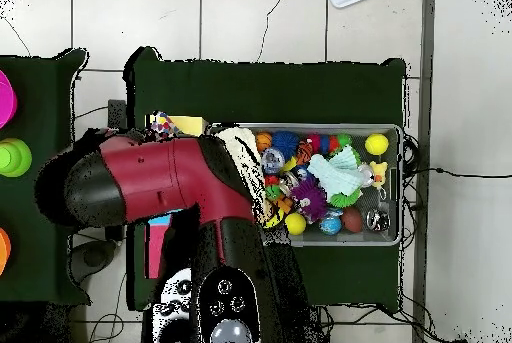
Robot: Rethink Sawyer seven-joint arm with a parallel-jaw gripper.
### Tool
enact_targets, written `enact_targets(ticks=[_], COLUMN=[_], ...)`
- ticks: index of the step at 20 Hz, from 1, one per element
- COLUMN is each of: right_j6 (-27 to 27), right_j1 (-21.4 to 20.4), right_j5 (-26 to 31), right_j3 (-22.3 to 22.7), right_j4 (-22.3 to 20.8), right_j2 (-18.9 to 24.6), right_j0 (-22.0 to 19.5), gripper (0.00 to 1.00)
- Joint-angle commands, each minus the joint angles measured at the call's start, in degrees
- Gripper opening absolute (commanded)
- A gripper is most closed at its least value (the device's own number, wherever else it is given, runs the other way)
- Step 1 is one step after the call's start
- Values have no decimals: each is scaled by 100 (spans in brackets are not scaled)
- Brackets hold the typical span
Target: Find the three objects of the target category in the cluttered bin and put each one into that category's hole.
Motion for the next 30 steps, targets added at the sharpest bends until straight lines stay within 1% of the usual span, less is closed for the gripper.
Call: enact_targets(ticks=[1,7,13,15,19,24,28,30], right_j6=[841,686,589,642,672,749,873,938], right_j1=[413,496,609,608,747,738,712,691], right_j5=[-504,-792,-1010,-1068,-1307,-1378,-1365,-1426], right_j3=[905,1077,1134,1162,1198,1253,1337,1427], right_j4=[-34,-84,-188,-157,-206,-114,90,241], right_j2=[-132,-144,-201,-217,-239,-274,-224,-107], right_j0=[-177,-250,-273,-260,-276,-221,-216,-276], gripper=[0,0,0,0,0,0,0,0])
